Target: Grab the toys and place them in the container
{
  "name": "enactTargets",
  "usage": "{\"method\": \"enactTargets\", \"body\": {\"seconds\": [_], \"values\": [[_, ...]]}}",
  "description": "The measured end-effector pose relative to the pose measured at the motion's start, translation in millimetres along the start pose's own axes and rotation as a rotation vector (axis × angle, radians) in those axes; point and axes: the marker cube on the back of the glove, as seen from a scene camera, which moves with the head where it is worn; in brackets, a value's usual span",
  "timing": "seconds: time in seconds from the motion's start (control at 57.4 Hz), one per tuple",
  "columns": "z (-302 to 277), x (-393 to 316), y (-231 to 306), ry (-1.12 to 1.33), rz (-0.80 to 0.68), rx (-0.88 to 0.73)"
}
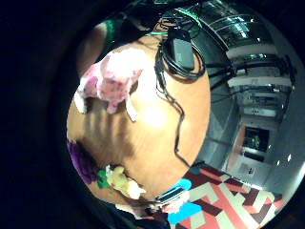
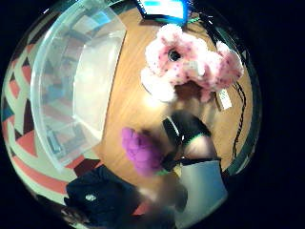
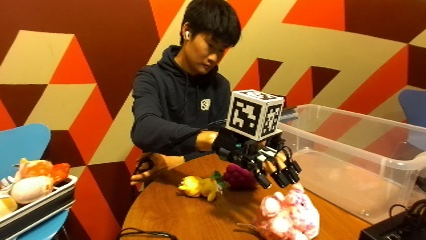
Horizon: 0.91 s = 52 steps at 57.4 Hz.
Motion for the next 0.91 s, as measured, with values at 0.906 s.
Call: {"method": "enactTargets", "body": {"seconds": [0.906], "values": [[52.5, -4.7, -50.6, -0.010, -0.018, -0.068]]}}
